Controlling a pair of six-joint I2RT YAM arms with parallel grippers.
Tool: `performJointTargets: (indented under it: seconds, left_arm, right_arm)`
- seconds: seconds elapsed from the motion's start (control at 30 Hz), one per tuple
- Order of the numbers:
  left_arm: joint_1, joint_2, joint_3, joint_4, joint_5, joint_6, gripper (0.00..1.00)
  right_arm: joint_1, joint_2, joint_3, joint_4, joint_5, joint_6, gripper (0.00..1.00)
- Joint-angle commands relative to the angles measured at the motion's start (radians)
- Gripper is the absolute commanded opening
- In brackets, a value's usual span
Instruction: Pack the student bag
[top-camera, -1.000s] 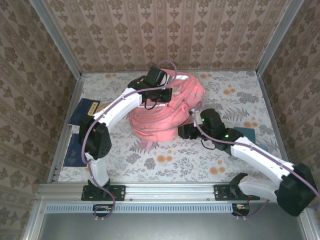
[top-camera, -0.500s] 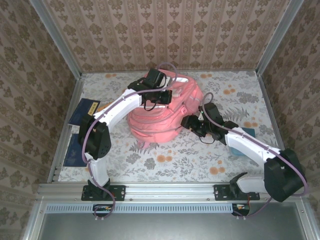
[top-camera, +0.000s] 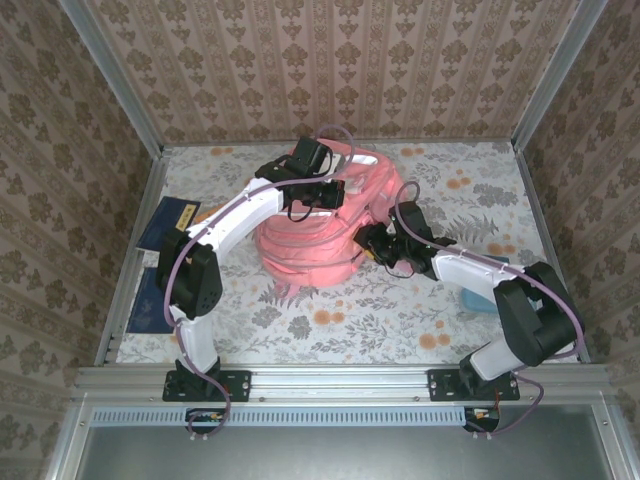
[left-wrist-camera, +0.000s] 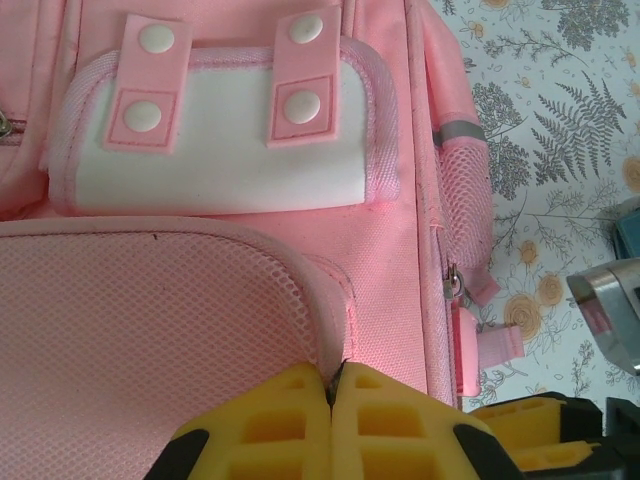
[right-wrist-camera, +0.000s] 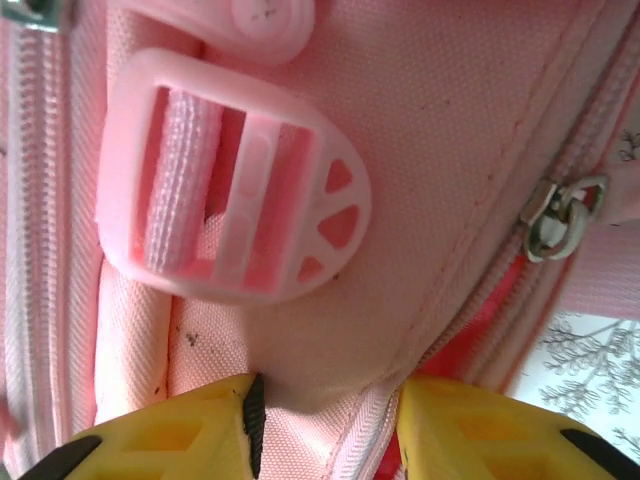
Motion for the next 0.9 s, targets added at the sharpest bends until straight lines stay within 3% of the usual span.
performJointTargets:
  seconds: [0.0, 0.1, 0.23, 0.3, 0.4, 0.57, 0.73, 0.87]
  left_arm:
    - [0.007, -0.073, 0.026, 0.065, 0.051, 0.013, 0.00]
    - [0.012, -0.077, 0.031, 0.059, 0.041, 0.002, 0.00]
    - [0.021, -0.095, 0.023, 0.054, 0.022, -0.028, 0.02]
    - [0.028, -0.108, 0.015, 0.053, 0.020, -0.053, 0.11]
    - [0.043, -0.136, 0.003, 0.033, -0.004, -0.084, 0.36]
    - [0.061, -0.230, -0.084, -0.003, -0.037, -0.122, 0.56]
    - [0.051, -0.388, -0.292, 0.017, -0.026, -0.182, 0.58]
    - [-0.020, -0.502, -0.468, 0.075, -0.009, -0.249, 0.54]
  right_arm:
    - [-0.009, 0.019, 0.004, 0.164, -0.042, 0.055, 0.39]
    - [-0.009, 0.029, -0.013, 0.274, -0.073, 0.079, 0.38]
    - [-0.010, 0.034, -0.012, 0.313, -0.102, 0.087, 0.28]
    - [-0.010, 0.032, -0.020, 0.327, -0.104, 0.091, 0.22]
    - [-0.009, 0.023, -0.036, 0.367, -0.101, 0.102, 0.19]
    - [-0.005, 0.019, -0.028, 0.412, -0.122, 0.102, 0.18]
    - [0.008, 0.036, -0.008, 0.444, -0.142, 0.106, 0.16]
    - [0.024, 0.047, 0.009, 0.467, -0.152, 0.110, 0.14]
